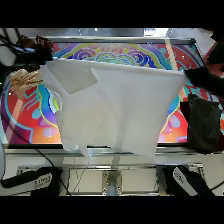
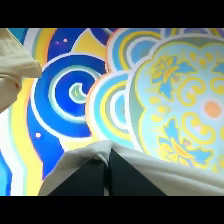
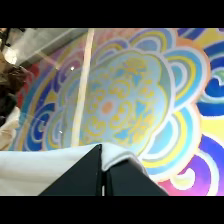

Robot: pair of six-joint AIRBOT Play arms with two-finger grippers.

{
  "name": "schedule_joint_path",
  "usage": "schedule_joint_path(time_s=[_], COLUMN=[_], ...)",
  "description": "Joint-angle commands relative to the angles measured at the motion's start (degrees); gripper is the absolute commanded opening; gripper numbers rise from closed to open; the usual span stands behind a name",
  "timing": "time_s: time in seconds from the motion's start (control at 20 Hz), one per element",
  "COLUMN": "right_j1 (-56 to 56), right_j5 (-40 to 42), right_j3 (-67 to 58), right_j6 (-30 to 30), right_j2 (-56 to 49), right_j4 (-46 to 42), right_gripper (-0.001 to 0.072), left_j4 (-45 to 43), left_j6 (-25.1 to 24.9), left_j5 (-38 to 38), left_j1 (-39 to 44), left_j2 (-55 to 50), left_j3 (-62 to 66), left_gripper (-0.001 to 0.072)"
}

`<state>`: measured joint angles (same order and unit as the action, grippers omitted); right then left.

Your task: Fold the shirts.

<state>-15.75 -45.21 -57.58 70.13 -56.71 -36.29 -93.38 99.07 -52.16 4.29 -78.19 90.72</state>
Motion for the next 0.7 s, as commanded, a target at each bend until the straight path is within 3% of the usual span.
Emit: schedule_joint_path(time_s=[0.0, 0.1, 0.25, 0.35, 0.45, 0.55, 0.65], right_j1=[12.68, 12.92, 12.24, 11.47, 11.21, 11.82, 13.77], right_j5=[17.29, 17.16, 16.15, 8.52, -0.20, -9.62, -14.27], right_j3=[-1.09, -5.95, -12.39, -16.50, -18.10, -17.84, -15.30], right_j6=[0.44, 0.46, 0.59, 1.07, 5.42, 10.58, 16.02], right_j2=[-17.44, -24.81, -27.10, -26.71, -26.18, -25.75, -25.31], right_j4=[-5.75, -5.51, -6.95, -8.09, -11.43, -19.06, -27.28], right_gripper=[0.0029, 0.0029, 0.0029, 0.0029, 0.0029, 0.0029, 0.0030], left_j4=[-0.74, -3.30, -6.45, -7.02, -7.02, -7.21, -7.04], left_j6=[2.49, 2.45, 0.85, -0.37, -1.73, -3.26, -3.56], left_j5=[8.31, 8.04, 9.18, 5.68, -3.61, -11.45, -13.00], left_j1=[-0.02, -0.02, -0.02, -0.04, -0.02, -0.09, -0.13], left_j2=[-11.96, -15.54, -16.37, -15.96, -15.85, -15.85, -15.78], left_j3=[0.11, 0.11, 0.28, 1.07, 1.05, -0.24, -2.95], left_gripper=[0.0017, 0.0017, 0.0017, 0.0016, 0.0017, 0.0017, 0.0017])
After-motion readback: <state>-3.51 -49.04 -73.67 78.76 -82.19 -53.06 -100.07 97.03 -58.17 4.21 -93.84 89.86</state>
